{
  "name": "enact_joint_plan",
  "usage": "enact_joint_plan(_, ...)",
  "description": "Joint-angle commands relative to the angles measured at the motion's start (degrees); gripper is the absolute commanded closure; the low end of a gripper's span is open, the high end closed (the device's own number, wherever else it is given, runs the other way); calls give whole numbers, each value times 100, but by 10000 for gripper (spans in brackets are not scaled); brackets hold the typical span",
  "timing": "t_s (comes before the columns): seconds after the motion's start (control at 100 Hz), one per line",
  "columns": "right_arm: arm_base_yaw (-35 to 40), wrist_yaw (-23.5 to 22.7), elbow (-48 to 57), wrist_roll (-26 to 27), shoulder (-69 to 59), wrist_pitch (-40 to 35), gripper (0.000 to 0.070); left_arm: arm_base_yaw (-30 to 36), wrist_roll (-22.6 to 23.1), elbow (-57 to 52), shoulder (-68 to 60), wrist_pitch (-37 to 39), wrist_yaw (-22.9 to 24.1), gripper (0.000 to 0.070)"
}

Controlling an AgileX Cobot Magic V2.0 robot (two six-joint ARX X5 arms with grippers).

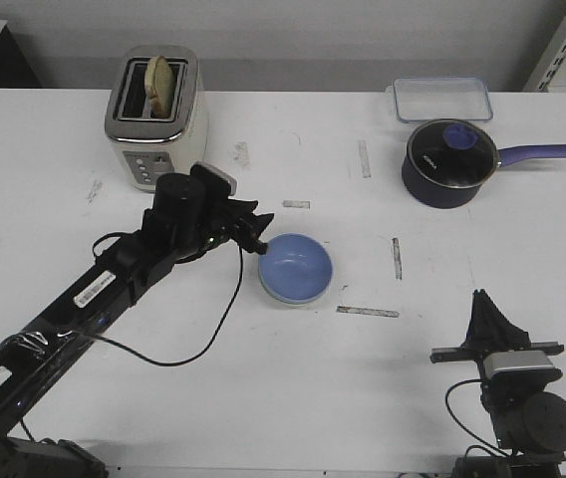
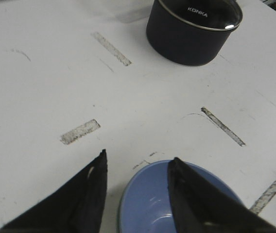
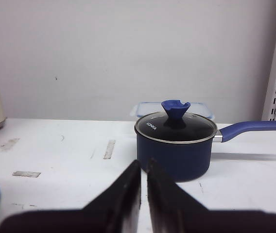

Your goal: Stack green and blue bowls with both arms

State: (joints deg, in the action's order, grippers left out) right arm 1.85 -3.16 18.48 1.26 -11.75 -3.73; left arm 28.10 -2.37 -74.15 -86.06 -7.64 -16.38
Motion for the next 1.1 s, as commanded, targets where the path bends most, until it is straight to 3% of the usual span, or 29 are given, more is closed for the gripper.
enact_joint_plan(0.0, 4, 15, 20, -46, 17, 72, 687, -48, 697, 398, 238, 485, 20, 461)
enact_joint_plan(0.08, 4, 13, 20, -46, 17, 72, 687, -133, 769, 1058, 673, 1075, 133, 486)
enact_joint_plan(0.23, 4, 13, 20, -44, 17, 72, 687, -332, 767, 2159, 1585, 1694, 793, 700)
enact_joint_plan(0.38, 4, 15, 20, -46, 17, 70, 687, -745, 660, 2859, 2474, 1663, 1237, 699)
enact_joint_plan(0.6, 4, 13, 20, -46, 17, 72, 687, -1593, 122, 3775, 3711, 1674, 1266, 699)
enact_joint_plan(0.82, 4, 13, 20, -46, 17, 72, 687, -2173, 127, 4579, 4979, 1674, 1266, 699)
enact_joint_plan(1.09, 4, 15, 20, -46, 17, 72, 687, -2295, 127, 4959, 6339, 1438, 1241, 699)
